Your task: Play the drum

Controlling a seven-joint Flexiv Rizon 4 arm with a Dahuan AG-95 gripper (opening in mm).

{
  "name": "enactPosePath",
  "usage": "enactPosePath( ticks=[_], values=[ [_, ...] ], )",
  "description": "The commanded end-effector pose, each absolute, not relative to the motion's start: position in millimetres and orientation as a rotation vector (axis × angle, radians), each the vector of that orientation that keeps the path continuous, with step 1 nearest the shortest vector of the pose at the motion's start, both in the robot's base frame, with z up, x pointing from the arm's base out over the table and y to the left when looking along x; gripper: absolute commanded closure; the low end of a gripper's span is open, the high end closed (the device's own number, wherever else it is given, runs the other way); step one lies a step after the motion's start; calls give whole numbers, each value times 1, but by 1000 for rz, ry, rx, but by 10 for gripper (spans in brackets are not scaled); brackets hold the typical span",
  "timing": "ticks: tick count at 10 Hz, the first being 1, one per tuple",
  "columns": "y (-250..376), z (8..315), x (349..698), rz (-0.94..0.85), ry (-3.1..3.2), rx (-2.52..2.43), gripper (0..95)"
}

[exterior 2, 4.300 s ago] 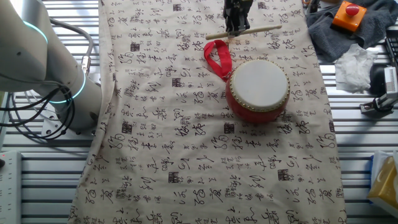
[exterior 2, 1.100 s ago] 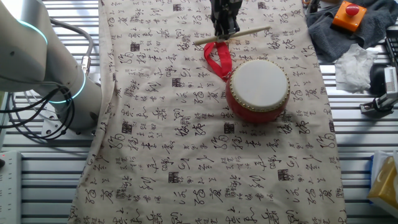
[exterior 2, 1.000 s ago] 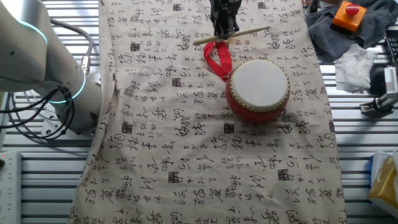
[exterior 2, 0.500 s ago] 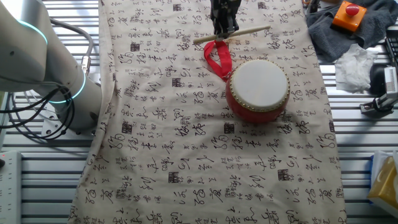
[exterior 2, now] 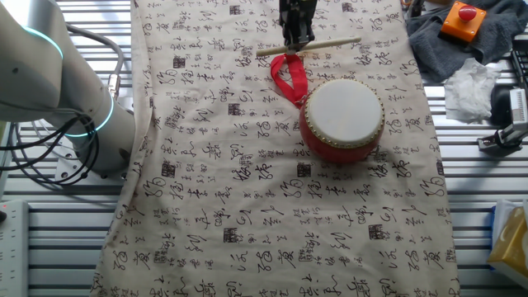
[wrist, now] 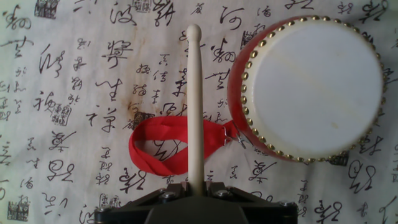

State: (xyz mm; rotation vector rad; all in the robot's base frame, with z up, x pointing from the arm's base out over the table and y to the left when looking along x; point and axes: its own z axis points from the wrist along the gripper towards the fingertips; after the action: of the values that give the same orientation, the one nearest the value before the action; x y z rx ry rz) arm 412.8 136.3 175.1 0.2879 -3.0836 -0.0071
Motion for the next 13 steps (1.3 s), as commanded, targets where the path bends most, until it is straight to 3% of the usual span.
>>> enactPosePath(
  ticks=[1,13],
  values=[
    [137,175,414,-11,-3083,290,950],
    [134,177,412,17,-3074,251,950]
  ],
)
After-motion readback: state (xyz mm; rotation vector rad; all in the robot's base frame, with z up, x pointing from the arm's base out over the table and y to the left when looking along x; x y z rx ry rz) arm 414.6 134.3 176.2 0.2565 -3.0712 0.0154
